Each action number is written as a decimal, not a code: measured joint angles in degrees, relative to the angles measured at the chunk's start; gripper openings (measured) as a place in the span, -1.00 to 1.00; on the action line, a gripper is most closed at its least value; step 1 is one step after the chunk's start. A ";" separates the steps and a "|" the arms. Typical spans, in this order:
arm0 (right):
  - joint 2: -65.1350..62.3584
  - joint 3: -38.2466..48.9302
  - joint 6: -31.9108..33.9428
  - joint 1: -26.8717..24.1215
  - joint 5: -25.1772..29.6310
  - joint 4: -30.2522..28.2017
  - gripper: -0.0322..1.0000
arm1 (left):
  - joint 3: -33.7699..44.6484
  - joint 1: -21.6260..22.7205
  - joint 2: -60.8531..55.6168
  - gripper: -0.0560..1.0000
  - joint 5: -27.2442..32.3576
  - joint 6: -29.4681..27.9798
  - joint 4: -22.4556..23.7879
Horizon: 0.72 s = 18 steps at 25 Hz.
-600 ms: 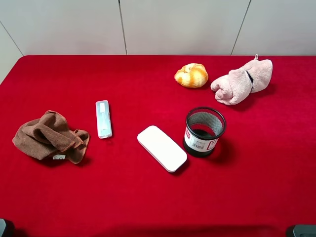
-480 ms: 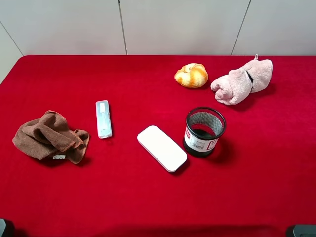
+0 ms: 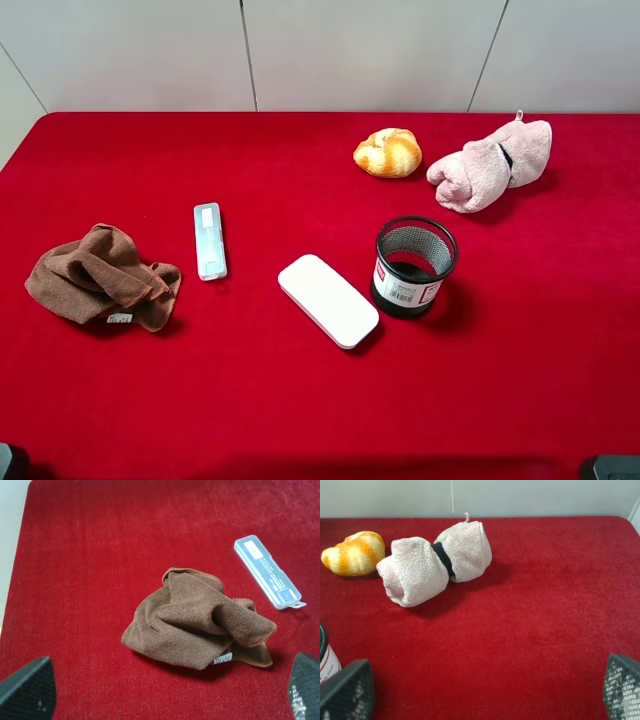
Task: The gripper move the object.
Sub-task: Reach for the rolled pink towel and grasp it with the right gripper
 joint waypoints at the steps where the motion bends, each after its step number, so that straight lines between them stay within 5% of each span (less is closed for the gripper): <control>1: 0.14 0.00 0.00 0.00 -0.11 0.00 0.40 | 0.00 0.00 0.00 0.84 0.00 0.00 0.00; 18: 38.68 -15.35 2.90 0.00 -5.73 1.97 0.40 | 0.00 0.00 0.00 0.84 0.00 0.00 0.00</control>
